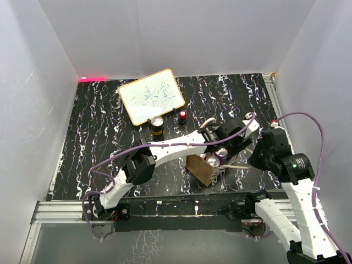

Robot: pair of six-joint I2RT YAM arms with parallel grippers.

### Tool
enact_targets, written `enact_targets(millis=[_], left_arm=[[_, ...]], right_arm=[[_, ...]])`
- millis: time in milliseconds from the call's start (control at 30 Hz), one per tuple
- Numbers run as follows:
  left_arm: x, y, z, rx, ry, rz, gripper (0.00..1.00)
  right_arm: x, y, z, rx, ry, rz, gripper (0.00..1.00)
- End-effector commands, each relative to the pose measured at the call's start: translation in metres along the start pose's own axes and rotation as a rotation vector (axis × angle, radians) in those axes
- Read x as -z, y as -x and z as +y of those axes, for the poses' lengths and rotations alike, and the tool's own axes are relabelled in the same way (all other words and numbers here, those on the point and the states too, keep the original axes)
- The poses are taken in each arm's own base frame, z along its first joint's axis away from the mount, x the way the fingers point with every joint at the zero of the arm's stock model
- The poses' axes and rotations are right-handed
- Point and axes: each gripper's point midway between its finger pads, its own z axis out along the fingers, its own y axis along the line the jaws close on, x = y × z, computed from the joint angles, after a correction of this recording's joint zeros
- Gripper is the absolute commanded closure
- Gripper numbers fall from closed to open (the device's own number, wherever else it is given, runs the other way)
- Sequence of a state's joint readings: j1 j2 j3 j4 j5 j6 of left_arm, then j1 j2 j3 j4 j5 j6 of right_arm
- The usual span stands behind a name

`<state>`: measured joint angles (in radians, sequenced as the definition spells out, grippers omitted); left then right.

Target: Take the beverage out of the canvas bag

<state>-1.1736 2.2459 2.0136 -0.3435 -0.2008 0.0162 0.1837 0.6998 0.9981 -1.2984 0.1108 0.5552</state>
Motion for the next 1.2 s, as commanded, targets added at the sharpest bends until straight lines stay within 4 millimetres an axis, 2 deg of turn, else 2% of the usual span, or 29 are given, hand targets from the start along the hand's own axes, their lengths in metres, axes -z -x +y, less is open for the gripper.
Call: enact_targets(millis=[0,100,200,267,367,500,533,667,900,1167], left_arm=[[-0.014,-0.001,-0.014,-0.012,-0.053,0.009,0.31],[-0.011,0.001,-0.011,-0.014,-0.038,0.017,0.32],[0.0,0.002,-0.003,-0.008,0.001,0.046,0.33],[0.01,0.008,0.002,-0.01,0.026,0.053,0.3],[0.024,0.024,0.008,-0.023,0.055,0.044,0.24],[0.032,0.049,0.002,-0.033,0.045,-0.013,0.19],[0.03,0.05,-0.001,-0.034,0.034,-0.018,0.19],[0.019,0.04,-0.009,-0.03,0.011,-0.004,0.2],[0.011,0.03,0.0,-0.05,0.063,0.022,0.22],[0.01,-0.002,0.001,-0.054,0.075,0.11,0.36]], right_arm=[[0.006,0.018,0.005,0.018,0.011,-0.091,0.88],[0.006,0.018,0.005,0.025,0.008,-0.095,0.86],[0.006,0.019,0.006,0.029,0.004,-0.101,0.84],[0.006,0.019,0.007,0.033,0.002,-0.102,0.83],[0.005,0.019,0.009,0.042,0.001,-0.1,0.82],[0.006,0.018,0.01,0.049,0.006,-0.097,0.83],[0.006,0.018,0.01,0.049,0.005,-0.095,0.82],[0.006,0.017,0.01,0.051,0.009,-0.091,0.82],[0.005,0.015,0.011,0.055,0.013,-0.081,0.82],[0.003,0.015,0.012,0.056,0.01,-0.076,0.82]])
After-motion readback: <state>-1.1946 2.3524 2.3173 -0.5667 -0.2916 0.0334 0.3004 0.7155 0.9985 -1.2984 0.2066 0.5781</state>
